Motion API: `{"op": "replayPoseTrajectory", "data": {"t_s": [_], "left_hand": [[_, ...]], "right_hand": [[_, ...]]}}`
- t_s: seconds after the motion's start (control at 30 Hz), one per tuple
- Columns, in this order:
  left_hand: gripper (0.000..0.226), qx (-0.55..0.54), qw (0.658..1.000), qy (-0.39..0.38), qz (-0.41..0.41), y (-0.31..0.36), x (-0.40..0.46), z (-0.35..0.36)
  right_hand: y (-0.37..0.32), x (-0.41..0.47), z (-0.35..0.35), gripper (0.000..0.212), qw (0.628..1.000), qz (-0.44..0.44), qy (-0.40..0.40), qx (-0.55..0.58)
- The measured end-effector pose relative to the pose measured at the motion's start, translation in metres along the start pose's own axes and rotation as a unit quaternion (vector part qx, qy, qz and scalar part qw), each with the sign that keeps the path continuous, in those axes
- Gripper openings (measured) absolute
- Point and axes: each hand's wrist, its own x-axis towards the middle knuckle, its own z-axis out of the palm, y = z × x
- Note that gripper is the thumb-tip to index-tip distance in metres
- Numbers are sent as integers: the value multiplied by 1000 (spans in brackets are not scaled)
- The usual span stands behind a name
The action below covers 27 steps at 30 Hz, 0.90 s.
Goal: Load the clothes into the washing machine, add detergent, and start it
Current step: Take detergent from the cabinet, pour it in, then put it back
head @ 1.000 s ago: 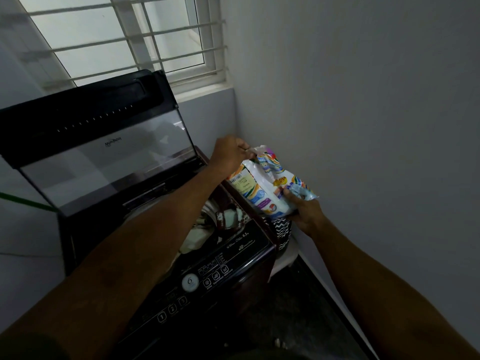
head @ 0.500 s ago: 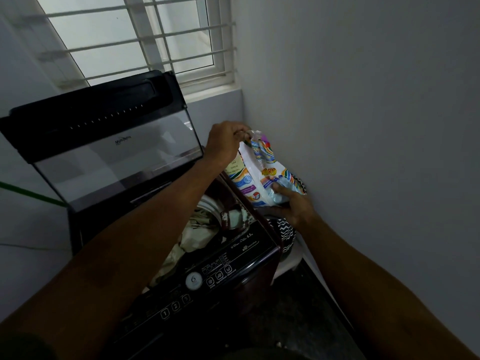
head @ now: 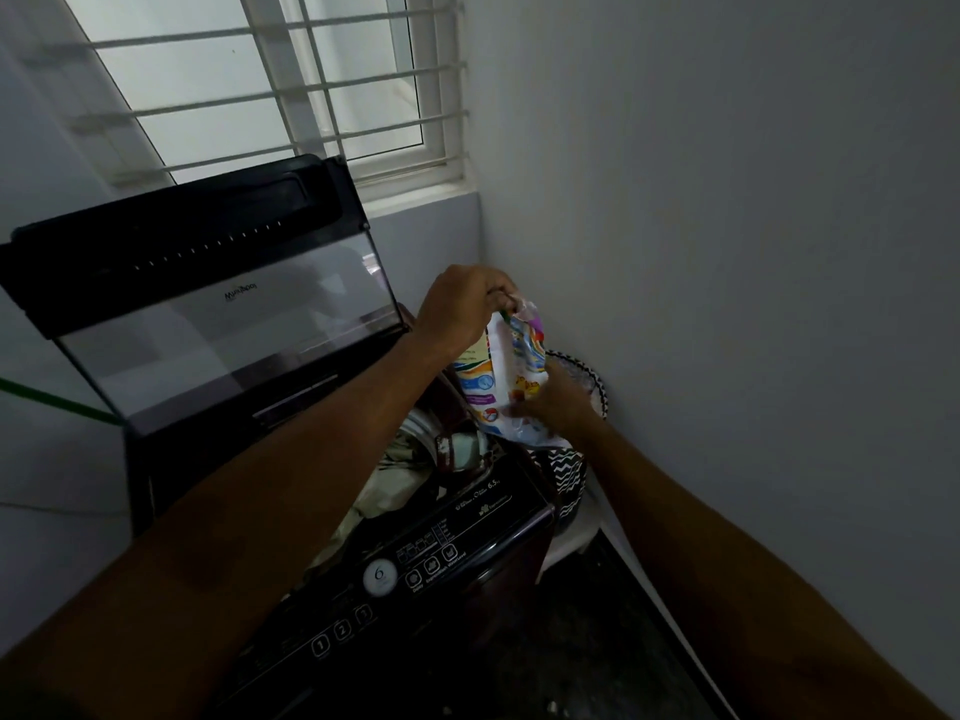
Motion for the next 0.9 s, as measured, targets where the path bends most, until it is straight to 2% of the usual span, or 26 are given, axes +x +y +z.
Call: {"op": "replayPoseTrajectory", "data": {"t_s": [0.07, 0.1, 0.2, 0.27, 0.33, 0.4, 0.5, 0.57, 0.67, 0.73, 0.8, 0.9], "left_hand": [[8, -1, 1000, -8, 13, 4, 1, 5], [6, -4, 1000, -15, 17, 6, 1, 8], [10, 28, 999, -9, 35, 6, -2, 16], [29, 77, 996, 23, 29, 2, -8, 18], [62, 92, 994, 55, -1, -4, -17, 16], [89, 56, 993, 97, -43, -9, -31, 13], [107, -44, 978, 137, -152, -22, -54, 12], [104, -109, 958, 120, -237, -38, -61, 15], [95, -182, 931, 52, -313, -69, -66, 20], [76, -241, 925, 15, -293, -61, -68, 13], [54, -311, 915, 9, -257, -36, -65, -1], [55, -355, 903, 53, -234, -20, -58, -20]], "right_hand": [[-7, 9, 5, 84, 999, -25, 28, 27], [-8, 11, 6, 79, 998, -29, 38, 33], [-8, 10, 8, 28, 996, -39, 79, 32], [-5, 9, 8, 24, 991, -38, 117, 47], [-2, 9, 8, 29, 986, -26, 136, 95], [0, 9, 5, 30, 983, -26, 135, 121], [-11, 5, 3, 27, 984, -40, 121, 123], [-22, 7, 2, 25, 980, -35, 109, 163], [-41, 16, 1, 24, 964, -35, 104, 243], [-68, 17, -4, 14, 943, -53, 77, 319], [-102, 18, -9, 16, 925, -79, 34, 369], [-139, 28, -11, 24, 922, -90, 5, 377]]}}
